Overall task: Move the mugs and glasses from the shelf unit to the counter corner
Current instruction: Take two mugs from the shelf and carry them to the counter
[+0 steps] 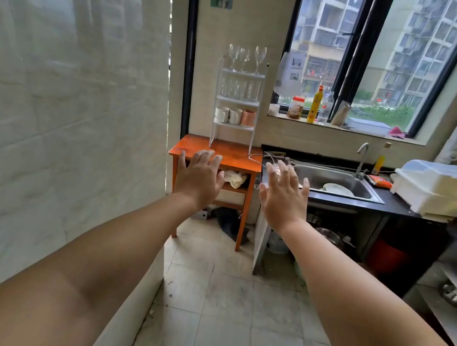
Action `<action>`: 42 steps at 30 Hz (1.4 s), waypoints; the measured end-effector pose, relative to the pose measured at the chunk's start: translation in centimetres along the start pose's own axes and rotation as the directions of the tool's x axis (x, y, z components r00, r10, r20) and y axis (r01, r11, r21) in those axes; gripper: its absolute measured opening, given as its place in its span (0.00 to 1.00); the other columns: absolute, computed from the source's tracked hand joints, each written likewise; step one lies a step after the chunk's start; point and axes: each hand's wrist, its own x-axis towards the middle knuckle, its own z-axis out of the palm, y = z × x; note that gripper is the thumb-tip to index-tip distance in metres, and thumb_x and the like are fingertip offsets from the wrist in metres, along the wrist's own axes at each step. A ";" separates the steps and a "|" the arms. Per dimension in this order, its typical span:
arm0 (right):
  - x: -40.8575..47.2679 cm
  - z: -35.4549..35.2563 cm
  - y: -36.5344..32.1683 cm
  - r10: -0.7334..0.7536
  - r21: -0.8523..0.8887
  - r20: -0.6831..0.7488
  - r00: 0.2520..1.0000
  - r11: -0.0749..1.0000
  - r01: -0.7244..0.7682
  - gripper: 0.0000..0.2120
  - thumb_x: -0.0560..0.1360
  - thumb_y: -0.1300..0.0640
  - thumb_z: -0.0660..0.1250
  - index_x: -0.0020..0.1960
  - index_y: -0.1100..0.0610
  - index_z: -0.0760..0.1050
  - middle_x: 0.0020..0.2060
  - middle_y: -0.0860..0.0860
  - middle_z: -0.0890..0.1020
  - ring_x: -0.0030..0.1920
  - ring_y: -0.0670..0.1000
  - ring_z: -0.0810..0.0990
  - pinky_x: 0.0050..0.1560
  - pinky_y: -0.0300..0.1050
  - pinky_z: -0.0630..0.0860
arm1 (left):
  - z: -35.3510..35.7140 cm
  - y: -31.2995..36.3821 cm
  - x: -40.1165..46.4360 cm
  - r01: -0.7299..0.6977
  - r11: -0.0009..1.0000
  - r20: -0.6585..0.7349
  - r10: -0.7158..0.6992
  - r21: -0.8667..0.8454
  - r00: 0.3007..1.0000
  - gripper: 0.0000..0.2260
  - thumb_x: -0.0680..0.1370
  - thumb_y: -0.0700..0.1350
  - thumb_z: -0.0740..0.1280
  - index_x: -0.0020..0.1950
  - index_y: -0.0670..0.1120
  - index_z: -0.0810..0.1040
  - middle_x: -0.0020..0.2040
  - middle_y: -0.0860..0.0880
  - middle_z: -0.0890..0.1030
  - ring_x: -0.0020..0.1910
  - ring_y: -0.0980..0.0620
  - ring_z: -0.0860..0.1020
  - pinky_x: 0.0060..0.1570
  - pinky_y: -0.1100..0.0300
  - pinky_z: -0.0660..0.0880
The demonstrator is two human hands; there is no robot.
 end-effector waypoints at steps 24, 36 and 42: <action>6.7 14.7 4.2 -0.043 0.100 0.307 0.951 0.995 0.012 0.24 0.82 0.46 0.50 0.76 0.50 0.53 0.75 0.53 0.62 0.70 0.57 0.66 0.59 0.54 0.73 | 14.6 -3.8 4.2 0.145 0.989 0.178 -0.146 0.021 0.973 0.14 0.80 0.51 0.56 0.62 0.49 0.72 0.58 0.49 0.77 0.59 0.48 0.74 0.66 0.47 0.68; 26.2 23.7 5.5 0.071 0.098 0.291 0.954 0.990 -0.104 0.23 0.82 0.46 0.49 0.74 0.51 0.57 0.68 0.52 0.69 0.67 0.56 0.70 0.55 0.52 0.75 | 21.7 -11.5 24.7 0.077 0.997 0.233 -0.081 0.024 0.969 0.18 0.81 0.52 0.55 0.70 0.49 0.68 0.67 0.49 0.74 0.68 0.47 0.70 0.71 0.44 0.60; 33.9 28.3 7.5 0.065 0.090 0.289 0.955 0.991 -0.094 0.23 0.82 0.47 0.49 0.74 0.52 0.57 0.68 0.53 0.69 0.65 0.56 0.71 0.53 0.51 0.75 | 26.6 -13.5 32.1 0.041 0.999 0.258 -0.044 0.018 0.965 0.18 0.81 0.52 0.55 0.69 0.49 0.69 0.66 0.49 0.74 0.68 0.48 0.70 0.70 0.47 0.61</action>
